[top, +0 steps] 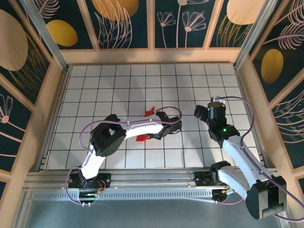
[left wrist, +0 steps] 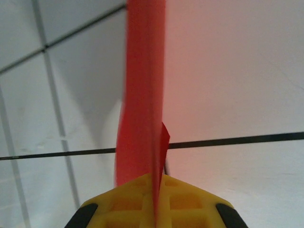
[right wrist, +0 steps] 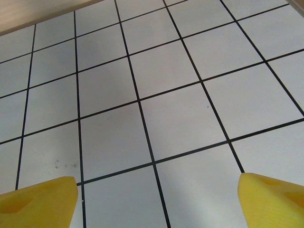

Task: Fold a paper plane with a square sheet of paper (fold left side to right side)
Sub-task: Turn over the paper at the center of the table, then third fold the triangle at the center of the table.

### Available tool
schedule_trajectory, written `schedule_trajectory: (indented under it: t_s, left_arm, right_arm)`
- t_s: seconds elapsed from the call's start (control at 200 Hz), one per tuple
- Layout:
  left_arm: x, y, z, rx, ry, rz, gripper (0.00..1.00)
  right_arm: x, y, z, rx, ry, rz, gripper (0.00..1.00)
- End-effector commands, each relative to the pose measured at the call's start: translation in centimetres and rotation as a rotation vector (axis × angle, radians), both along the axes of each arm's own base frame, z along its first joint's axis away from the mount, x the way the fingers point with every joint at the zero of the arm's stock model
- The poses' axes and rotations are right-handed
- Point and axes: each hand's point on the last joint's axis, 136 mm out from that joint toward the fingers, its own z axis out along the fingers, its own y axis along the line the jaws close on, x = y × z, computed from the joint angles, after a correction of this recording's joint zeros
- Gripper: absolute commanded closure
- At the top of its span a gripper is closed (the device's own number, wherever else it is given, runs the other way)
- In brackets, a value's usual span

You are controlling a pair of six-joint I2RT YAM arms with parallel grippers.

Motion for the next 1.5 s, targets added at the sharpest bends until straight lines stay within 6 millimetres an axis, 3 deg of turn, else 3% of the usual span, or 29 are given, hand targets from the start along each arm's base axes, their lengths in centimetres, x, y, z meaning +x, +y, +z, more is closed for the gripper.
schedule_trajectory:
  t_s: [0.0,0.155,0.385,0.57,0.671,0.801,0.971,1.071,1.256,1.496]
  left_arm:
    - [-0.1,-3.1,-1.4,-0.165,0.057,0.017,1.0]
    - [0.7,-5.9,-1.5,-0.408,0.113,0.038,0.87]
    - [2.4,-8.1,-0.3,-0.698,0.158,0.066,0.57]
    - [3.6,-10.6,2.8,-0.925,0.169,0.019,0.43]
    - [4.5,-10.8,5.1,-1.026,0.142,-0.006,0.4]
    - [6.2,-8.8,7.6,-1.094,0.058,-0.009,0.38]
    - [8.0,-4.8,10.3,-1.187,-0.061,0.011,0.36]
    - [8.9,-2.5,11.5,-1.232,-0.126,0.042,0.35]
    - [9.4,1.7,10.8,-1.246,-0.212,0.116,0.31]
    - [9.2,4.3,8.9,-1.172,-0.256,0.145,0.3]
  right_arm:
    - [0.2,0.4,0.3,0.025,-0.028,0.027,0.13]
    - [0.3,1.0,0.3,0.051,-0.027,0.051,0.13]
    - [0.1,1.8,0.0,0.079,-0.007,0.094,0.13]
    - [-0.1,2.9,0.0,0.115,0.022,0.144,0.13]
    - [-0.3,4.0,0.0,0.162,0.048,0.189,0.14]
    - [-0.8,7.0,-0.5,0.314,0.099,0.291,0.23]
    - [-1.5,11.7,-2.0,0.574,0.192,0.422,0.46]
    - [-1.8,14.2,-3.6,0.638,0.268,0.468,0.57]
    - [-1.5,18.7,-6.9,0.603,0.416,0.525,0.76]
    - [-0.6,22.2,-10.2,0.574,0.512,0.548,1.0]
